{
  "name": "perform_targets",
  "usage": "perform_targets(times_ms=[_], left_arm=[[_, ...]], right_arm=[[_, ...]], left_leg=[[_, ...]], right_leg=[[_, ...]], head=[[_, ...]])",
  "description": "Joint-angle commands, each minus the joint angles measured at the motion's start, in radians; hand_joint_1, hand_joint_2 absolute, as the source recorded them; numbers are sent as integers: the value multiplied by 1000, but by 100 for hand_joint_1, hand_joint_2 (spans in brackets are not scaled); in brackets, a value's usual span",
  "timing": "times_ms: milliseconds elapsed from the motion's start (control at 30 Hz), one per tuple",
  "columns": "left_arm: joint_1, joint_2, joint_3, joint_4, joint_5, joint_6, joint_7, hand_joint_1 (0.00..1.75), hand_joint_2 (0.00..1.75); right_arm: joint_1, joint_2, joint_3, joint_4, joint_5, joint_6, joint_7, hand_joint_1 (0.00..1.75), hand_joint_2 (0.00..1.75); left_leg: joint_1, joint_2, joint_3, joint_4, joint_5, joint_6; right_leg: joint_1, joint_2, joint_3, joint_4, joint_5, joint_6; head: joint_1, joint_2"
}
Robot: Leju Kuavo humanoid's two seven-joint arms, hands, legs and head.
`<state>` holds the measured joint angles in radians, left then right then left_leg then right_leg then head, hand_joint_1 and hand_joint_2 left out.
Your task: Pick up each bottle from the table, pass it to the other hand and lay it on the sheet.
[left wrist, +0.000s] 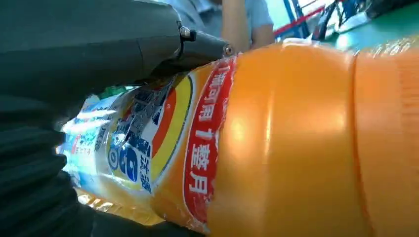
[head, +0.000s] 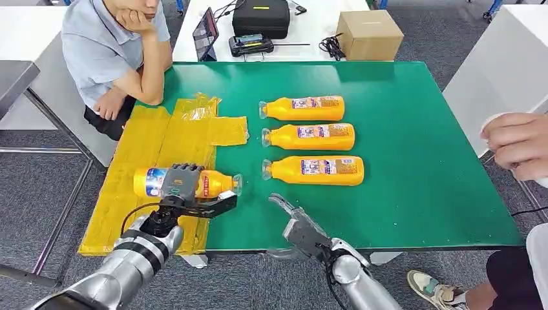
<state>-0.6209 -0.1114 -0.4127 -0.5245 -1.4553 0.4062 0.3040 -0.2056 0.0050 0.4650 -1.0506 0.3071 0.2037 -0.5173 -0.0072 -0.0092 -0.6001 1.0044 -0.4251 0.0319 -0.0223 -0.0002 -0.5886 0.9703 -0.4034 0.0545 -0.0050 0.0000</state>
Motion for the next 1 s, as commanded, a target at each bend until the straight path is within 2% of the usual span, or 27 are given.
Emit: perform_targets(times_ms=[33, 67, 100, 133, 167, 467, 1000], left_arm=[[-76, 13, 55, 173, 4, -20, -33, 175, 175], [-74, 8, 62, 169, 4, -15, -43, 140, 175], [-76, 10, 45, 166, -21, -4, -31, 17, 175], [-76, 10, 45, 166, -21, -4, -31, 17, 175], [-76, 9, 50, 165, -21, 1, -29, 0, 175], [-93, -18, 53, 177, -25, -89, -51, 0, 175], [-86, -23, 64, 169, -20, -85, -57, 0, 175]], right_arm=[[-37, 13, -9, 52, 0, -1, 4, 0, 175], [-33, 11, -9, 49, 1, 0, 4, 0, 175], [-32, 11, -8, 50, 1, 1, 4, 0, 175], [-32, 11, -8, 50, 1, 1, 4, 0, 175], [-32, 12, -7, 53, 1, 1, 3, 0, 175], [-28, 15, -16, 55, 2, -8, 2, 0, 175], [-25, 15, -24, 57, 5, -11, 3, 0, 175]], left_leg=[[2, 4, 4, 0, -2, -2], [1, 2, 2, 0, -1, -2], [1, 2, 2, 0, -1, -1], [2, 2, 3, 0, -1, -2], [1, 2, 2, 0, -1, -2], [1, 2, 3, 0, -1, -2], [1, 2, 4, 0, -1, -2]], right_leg=[[2, 3, 3, 0, 0, -3], [1, 2, 2, 0, 0, -2], [1, 1, 2, -1, 0, -2], [2, 1, 3, 0, 0, -3], [1, 1, 1, 0, 0, -2], [1, 1, 3, -1, 0, -2], [1, 1, 3, -1, 0, -2]], head=[[0, 0], [0, 0], [0, 0], [0, 0], [0, 0], [0, 0], [0, 0]])
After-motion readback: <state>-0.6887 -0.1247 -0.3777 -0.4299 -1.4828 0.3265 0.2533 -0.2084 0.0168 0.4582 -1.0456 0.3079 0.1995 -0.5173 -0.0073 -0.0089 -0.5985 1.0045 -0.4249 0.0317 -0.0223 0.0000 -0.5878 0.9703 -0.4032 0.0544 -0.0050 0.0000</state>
